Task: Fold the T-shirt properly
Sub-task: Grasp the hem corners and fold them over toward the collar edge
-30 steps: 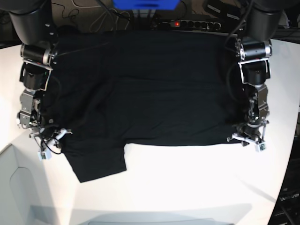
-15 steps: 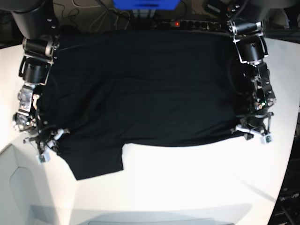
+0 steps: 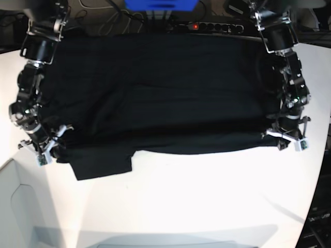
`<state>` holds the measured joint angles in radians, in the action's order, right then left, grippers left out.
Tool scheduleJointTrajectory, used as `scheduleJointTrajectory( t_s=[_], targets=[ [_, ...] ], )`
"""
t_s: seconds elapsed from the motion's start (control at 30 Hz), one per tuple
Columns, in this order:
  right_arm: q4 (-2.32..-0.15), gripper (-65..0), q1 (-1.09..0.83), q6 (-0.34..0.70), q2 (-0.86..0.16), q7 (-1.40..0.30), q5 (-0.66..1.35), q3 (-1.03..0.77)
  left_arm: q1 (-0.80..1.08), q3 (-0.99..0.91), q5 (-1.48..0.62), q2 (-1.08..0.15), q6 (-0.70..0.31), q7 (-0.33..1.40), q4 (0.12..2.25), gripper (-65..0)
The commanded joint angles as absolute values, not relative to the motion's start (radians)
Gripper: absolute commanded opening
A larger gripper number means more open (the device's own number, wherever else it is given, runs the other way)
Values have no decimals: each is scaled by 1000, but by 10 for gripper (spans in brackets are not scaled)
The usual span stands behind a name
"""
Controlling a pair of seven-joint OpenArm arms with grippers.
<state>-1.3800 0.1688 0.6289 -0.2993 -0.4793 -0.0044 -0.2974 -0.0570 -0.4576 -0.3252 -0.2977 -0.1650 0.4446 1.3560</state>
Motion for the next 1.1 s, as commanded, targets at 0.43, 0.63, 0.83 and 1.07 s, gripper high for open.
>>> scheduleJointTrajectory(
  t_s=[0.43, 0.63, 0.83, 1.07],
  targets=[
    [-1655, -650, -47, 621, -295, -453, 5, -352, 170, -506, -328, -298, -165, 415, 1606, -650],
    [-1693, -650, -124, 621, -298, -450, 5, -352, 226, -618, -329, -262, -170, 415, 1618, -650],
    [-1738, -650, -208, 621, -295, -449, 5, -352, 272, -630, -329, -259, -170, 415, 1659, -650],
    [-1741, -650, -251, 650, -295, -449, 5, -420, 334, -631, -329, -262, -170, 415, 1725, -650]
  ],
)
